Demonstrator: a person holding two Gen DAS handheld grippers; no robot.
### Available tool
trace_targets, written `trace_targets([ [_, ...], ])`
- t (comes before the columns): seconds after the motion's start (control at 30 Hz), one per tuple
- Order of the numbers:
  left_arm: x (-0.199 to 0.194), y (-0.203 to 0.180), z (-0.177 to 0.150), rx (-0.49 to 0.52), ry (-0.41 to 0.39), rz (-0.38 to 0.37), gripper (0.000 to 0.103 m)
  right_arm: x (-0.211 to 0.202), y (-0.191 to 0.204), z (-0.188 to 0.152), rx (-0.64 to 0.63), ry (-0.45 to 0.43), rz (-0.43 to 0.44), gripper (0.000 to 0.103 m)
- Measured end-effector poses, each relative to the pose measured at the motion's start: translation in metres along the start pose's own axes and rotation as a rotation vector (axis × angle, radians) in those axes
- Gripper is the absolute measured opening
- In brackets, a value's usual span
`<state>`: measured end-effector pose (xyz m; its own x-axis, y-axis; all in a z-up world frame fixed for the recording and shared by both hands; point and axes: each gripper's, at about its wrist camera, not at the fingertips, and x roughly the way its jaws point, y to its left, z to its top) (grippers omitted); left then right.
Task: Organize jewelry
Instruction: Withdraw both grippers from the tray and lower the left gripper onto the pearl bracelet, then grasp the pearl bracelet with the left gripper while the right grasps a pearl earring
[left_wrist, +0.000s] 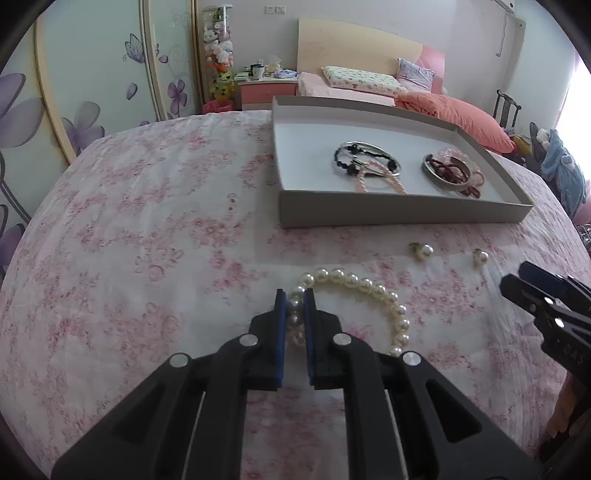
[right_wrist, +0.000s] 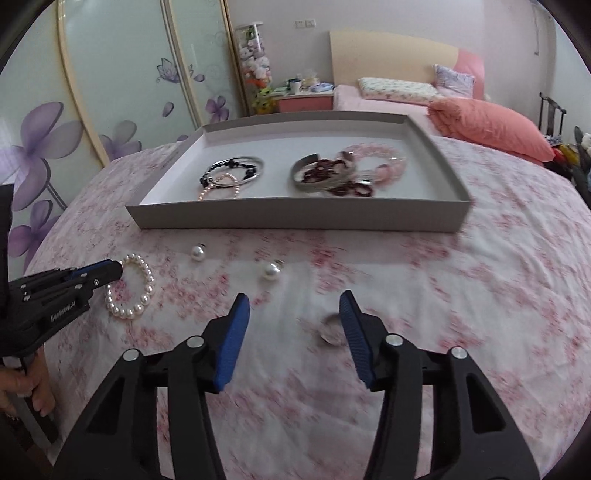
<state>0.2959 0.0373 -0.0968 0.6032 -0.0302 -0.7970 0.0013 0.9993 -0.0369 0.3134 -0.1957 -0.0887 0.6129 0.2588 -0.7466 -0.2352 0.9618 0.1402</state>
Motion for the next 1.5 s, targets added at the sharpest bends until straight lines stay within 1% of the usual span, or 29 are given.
trace_targets([
  [0.13, -0.001, 0.006, 0.001, -0.003, -0.002, 0.002, 0.01, 0.01, 0.009, 0.007, -0.016, 0.006, -0.008, 0.041],
  [0.33, -0.002, 0.01, 0.002, 0.0, -0.006, 0.005, 0.01, 0.019, 0.019, 0.013, -0.039, 0.023, -0.022, 0.029],
  [0.43, -0.002, 0.006, 0.001, 0.005, -0.008, 0.009, 0.01, 0.019, 0.017, 0.013, -0.032, 0.025, -0.034, 0.02],
  [0.47, -0.001, 0.005, 0.001, 0.003, -0.008, 0.008, 0.01, 0.018, 0.016, 0.013, -0.03, 0.026, -0.036, 0.015],
  [0.63, -0.002, 0.003, 0.0, 0.006, -0.005, 0.002, 0.01, 0.013, 0.009, 0.009, -0.005, 0.011, -0.025, 0.014],
  [0.83, -0.009, 0.001, -0.003, 0.004, -0.018, -0.013, 0.01, -0.013, 0.0, 0.006, 0.01, -0.072, -0.035, 0.014],
  [1.23, -0.035, -0.016, 0.0, 0.03, -0.094, -0.02, 0.01, -0.038, -0.018, 0.002, 0.05, -0.137, -0.056, 0.014],
  [1.4, -0.049, -0.025, 0.005, 0.043, -0.147, -0.029, 0.01, -0.054, -0.022, 0.002, 0.043, -0.199, -0.087, 0.014],
  [1.5, -0.06, -0.035, 0.005, 0.06, -0.19, -0.022, 0.01, -0.064, -0.023, 0.002, 0.038, -0.243, -0.1, 0.014],
])
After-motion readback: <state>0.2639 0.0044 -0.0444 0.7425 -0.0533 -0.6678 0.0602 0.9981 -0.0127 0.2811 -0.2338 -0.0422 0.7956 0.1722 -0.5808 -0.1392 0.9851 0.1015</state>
